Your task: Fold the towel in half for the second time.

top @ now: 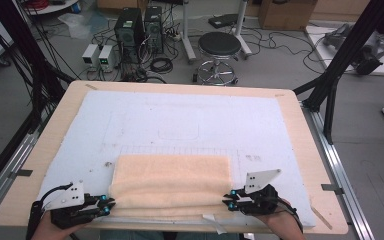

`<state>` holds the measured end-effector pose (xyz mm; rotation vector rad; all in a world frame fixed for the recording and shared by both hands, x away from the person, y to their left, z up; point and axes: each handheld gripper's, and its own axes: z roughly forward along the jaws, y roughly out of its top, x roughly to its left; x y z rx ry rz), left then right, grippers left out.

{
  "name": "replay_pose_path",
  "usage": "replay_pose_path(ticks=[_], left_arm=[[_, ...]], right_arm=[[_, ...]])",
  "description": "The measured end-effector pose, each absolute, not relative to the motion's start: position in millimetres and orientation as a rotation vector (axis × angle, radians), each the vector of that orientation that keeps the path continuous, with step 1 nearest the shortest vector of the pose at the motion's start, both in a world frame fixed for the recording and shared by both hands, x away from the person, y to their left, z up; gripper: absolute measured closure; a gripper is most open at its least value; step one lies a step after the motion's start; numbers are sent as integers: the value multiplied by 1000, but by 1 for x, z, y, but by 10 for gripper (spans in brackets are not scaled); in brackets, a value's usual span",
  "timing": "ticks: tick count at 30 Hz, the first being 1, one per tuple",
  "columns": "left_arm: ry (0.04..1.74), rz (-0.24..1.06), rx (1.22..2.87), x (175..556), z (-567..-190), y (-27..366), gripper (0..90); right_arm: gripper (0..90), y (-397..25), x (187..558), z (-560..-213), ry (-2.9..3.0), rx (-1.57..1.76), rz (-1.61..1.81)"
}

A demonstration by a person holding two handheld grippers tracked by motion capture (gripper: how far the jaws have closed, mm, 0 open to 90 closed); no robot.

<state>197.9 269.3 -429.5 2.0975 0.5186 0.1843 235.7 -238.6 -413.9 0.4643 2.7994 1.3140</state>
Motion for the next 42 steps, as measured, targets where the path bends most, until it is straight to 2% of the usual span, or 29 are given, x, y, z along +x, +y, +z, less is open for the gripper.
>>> replay_pose_path(ticks=[2, 3, 6, 15, 17, 21, 23, 27, 29, 35, 39, 42], left_arm=[[508, 150, 2102, 197, -429, 267, 669], [501, 143, 2104, 197, -428, 266, 628], [485, 134, 2088, 199, -423, 263, 596], [502, 163, 2026, 214, -413, 263, 651], [516, 168, 2055, 217, -415, 259, 683], [508, 133, 2161, 222, -428, 250, 683], [504, 127, 2190, 221, -436, 245, 696], [498, 135, 2194, 222, -434, 244, 833], [485, 152, 2191, 222, -429, 245, 852], [461, 180, 2091, 209, -410, 257, 855], [426, 157, 2117, 197, -409, 258, 852], [416, 90, 2147, 194, -417, 258, 813]], right_arm=[[677, -237, 236, -415, 2829, 457, 1319], [668, -236, 236, -413, 2820, 460, 1341], [646, -233, 237, -409, 2801, 439, 1366], [656, -215, 251, -417, 2803, 471, 1257], [658, -212, 253, -422, 2821, 465, 1224], [660, -209, 252, -427, 2837, 447, 1196], [697, -208, 251, -430, 2841, 440, 1185], [838, -206, 249, -430, 2846, 408, 1175], [856, -207, 249, -428, 2843, 394, 1178], [856, -217, 242, -409, 2786, 377, 1290], [845, -218, 231, -403, 2784, 330, 1328], [798, -217, 224, -407, 2846, 307, 1316]])
